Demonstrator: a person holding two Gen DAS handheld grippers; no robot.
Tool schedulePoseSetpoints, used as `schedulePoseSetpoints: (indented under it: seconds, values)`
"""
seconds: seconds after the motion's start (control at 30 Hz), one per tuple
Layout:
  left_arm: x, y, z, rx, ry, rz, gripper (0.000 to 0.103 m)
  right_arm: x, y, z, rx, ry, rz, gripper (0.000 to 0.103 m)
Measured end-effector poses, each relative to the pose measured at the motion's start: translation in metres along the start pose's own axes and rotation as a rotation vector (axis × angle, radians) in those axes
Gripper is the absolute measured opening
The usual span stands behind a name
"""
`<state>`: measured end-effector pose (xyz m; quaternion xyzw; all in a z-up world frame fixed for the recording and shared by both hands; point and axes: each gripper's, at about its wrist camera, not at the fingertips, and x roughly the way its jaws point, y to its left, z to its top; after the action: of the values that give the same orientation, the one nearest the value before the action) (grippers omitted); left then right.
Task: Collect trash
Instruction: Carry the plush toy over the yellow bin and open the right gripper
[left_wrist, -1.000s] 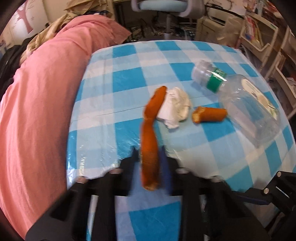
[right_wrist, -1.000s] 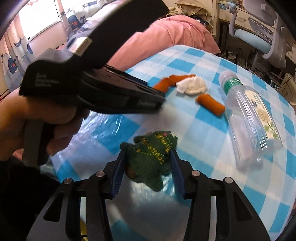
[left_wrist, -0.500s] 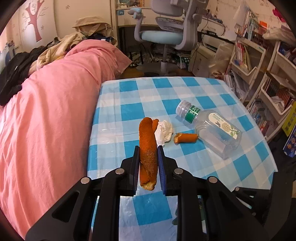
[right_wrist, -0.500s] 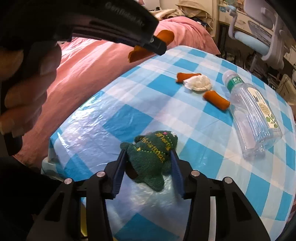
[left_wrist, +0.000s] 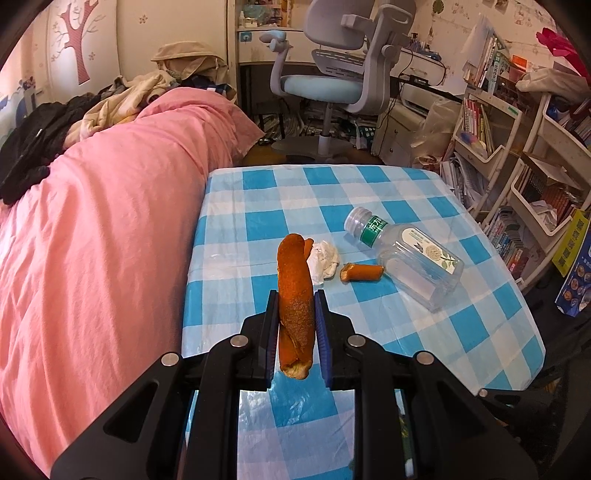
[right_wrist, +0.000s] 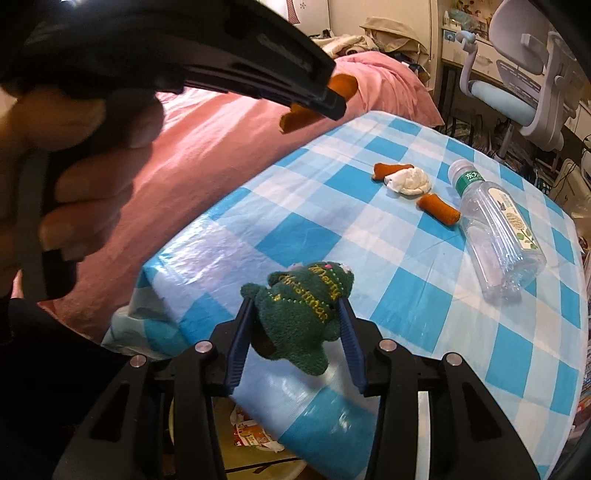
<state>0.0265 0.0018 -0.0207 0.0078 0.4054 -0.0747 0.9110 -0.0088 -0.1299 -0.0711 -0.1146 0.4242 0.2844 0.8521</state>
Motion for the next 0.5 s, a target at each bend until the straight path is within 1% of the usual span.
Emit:
schedulePoseSetpoints:
  seconds: [0.27,0.5]
  values:
    - [-0.007,0.004,-0.001,-0.004,-0.018,-0.005,0.018,-0.021,0.010,-0.010,-0.003,-0.048,0.032,0.045]
    - [-0.007,0.002,0.000,0.005,-0.015,0.001,0.018,-0.025,0.024,-0.015,-0.051,-0.086,0.095,0.045]
